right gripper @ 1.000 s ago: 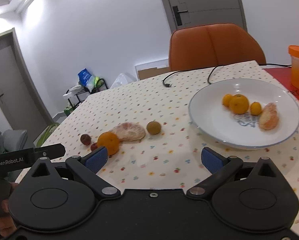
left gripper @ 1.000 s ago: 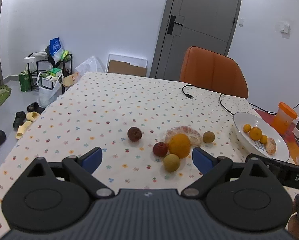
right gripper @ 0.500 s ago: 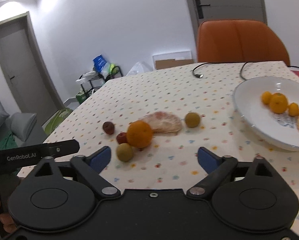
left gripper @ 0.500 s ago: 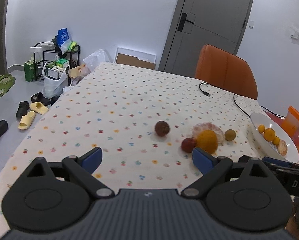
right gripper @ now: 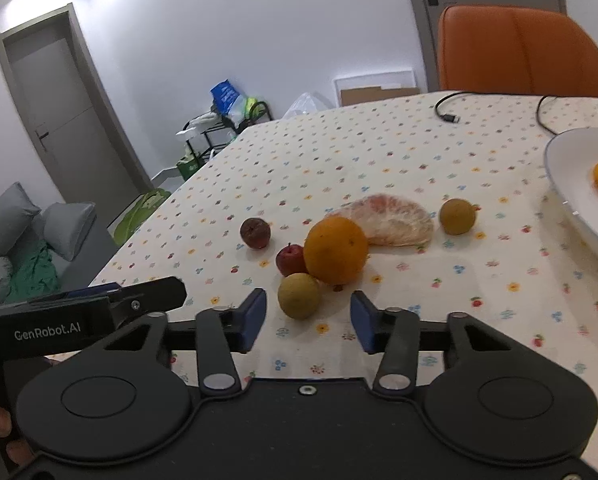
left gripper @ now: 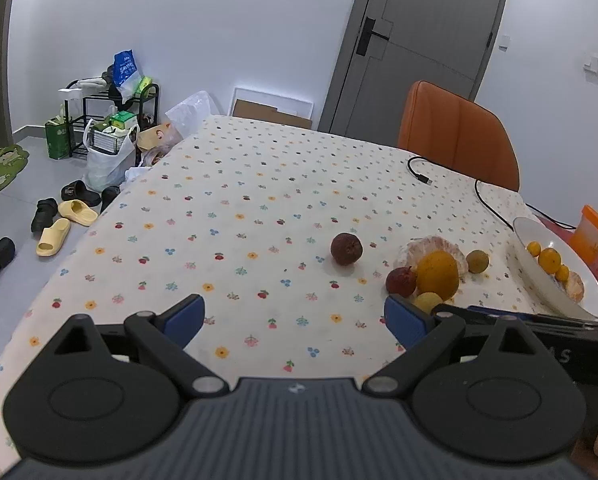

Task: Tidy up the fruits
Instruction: 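Move both grippers back toward the fruit pile, then grasp a small olive-green fruit with the right gripper while the left grasps a red plum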

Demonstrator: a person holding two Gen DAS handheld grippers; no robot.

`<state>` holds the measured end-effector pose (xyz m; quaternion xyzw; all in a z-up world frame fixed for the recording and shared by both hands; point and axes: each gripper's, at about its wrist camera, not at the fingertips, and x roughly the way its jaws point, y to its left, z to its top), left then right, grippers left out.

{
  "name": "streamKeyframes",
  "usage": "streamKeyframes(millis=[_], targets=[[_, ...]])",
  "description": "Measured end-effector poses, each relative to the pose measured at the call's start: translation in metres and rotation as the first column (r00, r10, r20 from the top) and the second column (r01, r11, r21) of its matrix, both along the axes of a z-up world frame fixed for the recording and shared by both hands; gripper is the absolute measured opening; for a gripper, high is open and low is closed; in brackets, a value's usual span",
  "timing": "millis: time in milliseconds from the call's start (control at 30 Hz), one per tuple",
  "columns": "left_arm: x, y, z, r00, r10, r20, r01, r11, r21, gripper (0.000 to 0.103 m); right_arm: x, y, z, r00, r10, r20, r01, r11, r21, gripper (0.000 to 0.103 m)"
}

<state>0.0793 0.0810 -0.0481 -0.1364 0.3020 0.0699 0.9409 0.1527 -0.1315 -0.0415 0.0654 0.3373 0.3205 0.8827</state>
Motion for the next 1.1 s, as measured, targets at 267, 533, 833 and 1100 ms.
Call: streamKeyframes(millis=[267,533,833,1100], targets=[[0.011,-0.007,-0.003,1.000,-0.018,-0.002,0.018,1.000,0.011,0.093,0.004,-0.010,-0.004,0.999,0.038,-0.012,-0.037,0.998,0.050,0.020],[0.031,-0.032,-0.006,0.998,-0.069,0.000,0.069,0.997,0.020,0.081,0.003,-0.046,-0.005,1.000,-0.017,-0.013,0.018,0.997,0.073,0.020],[0.048,-0.056,-0.010,0.996,-0.090,-0.014,0.090,0.995,0.034,0.058,0.007,-0.080,-0.011,0.996,-0.088,-0.025,0.090,0.991,0.100,0.020],[0.060,-0.063,-0.014,0.996,-0.081,-0.026,0.082,0.995,0.059,0.043,0.010,-0.095,-0.015,0.993,-0.118,-0.026,0.121,0.985,0.127,0.020]])
